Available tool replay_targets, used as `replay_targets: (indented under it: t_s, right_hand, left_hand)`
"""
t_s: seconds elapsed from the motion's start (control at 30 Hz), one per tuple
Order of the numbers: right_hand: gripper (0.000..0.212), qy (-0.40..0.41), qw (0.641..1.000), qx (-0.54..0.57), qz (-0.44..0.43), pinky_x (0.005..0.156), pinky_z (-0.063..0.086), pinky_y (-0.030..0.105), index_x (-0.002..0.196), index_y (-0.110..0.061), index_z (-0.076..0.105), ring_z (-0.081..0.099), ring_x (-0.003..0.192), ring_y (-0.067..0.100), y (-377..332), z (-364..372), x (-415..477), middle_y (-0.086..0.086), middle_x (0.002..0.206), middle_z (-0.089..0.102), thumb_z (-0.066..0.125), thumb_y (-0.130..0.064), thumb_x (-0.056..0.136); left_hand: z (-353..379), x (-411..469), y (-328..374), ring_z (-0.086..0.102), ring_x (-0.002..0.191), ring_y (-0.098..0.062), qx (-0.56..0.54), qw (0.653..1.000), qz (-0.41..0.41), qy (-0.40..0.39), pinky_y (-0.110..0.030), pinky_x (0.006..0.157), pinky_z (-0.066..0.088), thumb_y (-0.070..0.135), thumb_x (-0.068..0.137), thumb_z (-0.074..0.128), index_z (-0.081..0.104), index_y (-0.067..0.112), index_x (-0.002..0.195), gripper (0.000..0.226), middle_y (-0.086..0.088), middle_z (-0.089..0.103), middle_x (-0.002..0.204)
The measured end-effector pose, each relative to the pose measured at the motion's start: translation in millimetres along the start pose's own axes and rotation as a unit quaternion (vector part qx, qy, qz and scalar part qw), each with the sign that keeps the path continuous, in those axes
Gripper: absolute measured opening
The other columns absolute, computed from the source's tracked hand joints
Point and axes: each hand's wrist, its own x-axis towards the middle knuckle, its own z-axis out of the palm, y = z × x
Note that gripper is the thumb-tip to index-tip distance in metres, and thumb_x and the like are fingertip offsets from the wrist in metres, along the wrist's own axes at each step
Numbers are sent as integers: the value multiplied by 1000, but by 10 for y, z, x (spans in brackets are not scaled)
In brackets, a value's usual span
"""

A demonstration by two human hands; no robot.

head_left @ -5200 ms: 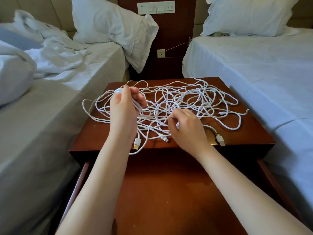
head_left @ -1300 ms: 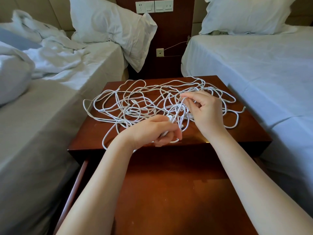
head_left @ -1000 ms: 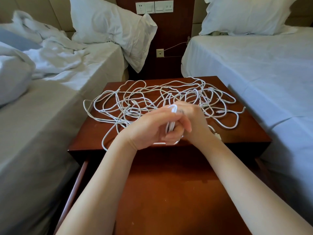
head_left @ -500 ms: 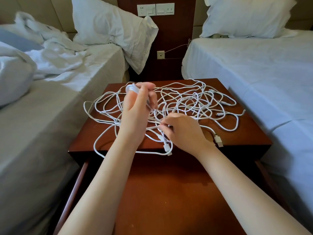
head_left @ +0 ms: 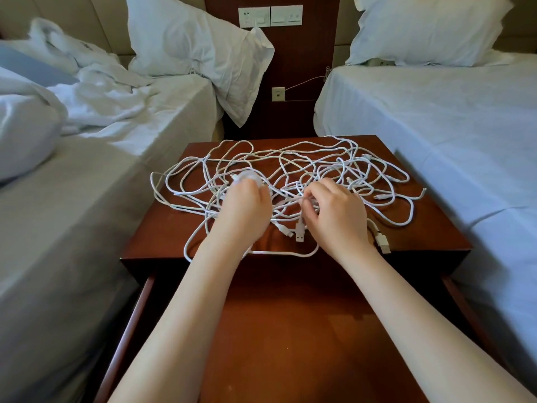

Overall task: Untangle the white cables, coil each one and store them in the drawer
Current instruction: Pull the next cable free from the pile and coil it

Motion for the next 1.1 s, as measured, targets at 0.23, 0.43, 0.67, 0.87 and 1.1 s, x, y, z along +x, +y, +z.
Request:
replay_targets:
  t_s: [0.23, 0.43, 0.67, 0.87, 1.1]
  right_hand:
    - [16, -28, 999, 3, -16, 64, 45, 33, 91, -14, 59, 56, 80, 20, 35, 36, -25, -1, 90, 60, 56, -30, 92]
    - [18, -52, 998, 22, -26, 68, 48, 35, 92, -15, 54, 54, 84, 19, 72, 75, -6, -1, 92, 58, 56, -33, 90]
    - [34, -109, 994, 12, 6, 87, 48, 38, 120, -16, 52, 56, 106, 24, -54, 94, -34, 3, 118, 59, 53, -39, 95]
    - [93, -188, 980, 62, -20, 115, 29, 44, 150, -19, 20, 28, 142, 23, -183, -49, -123, 6, 156, 25, 54, -70, 80]
    - [104, -274, 962, -4, 23, 118, 15, 55, 153, -27, -4, 2, 150, 23, -348, 141, -5, 0, 163, -3, 54, -72, 79]
  left_hand:
    - [-110, -62, 6, 36, 41, -8, -114, 972, -30, -204, -25, 52, 34, 19, 91, 50, 53, 13, 65, 27, 6, 43, 48]
    - [-153, -40, -12, 35, 47, -15, -268, 952, 27, -143, -26, 56, 36, 9, 93, 44, 43, 8, 57, 36, -6, 38, 50]
    - [-125, 27, -120, 37, 47, -13, -309, 947, 23, -86, -24, 55, 35, 12, 96, 42, 45, 10, 56, 39, -6, 42, 51]
    - [-115, 95, -232, 38, 46, -12, -298, 952, -26, -72, -23, 51, 35, 16, 95, 44, 47, 8, 65, 31, -3, 44, 50]
    - [-117, 104, -263, 42, 45, -9, -325, 942, -63, -57, -24, 55, 39, 17, 95, 45, 52, 10, 67, 30, 1, 48, 50]
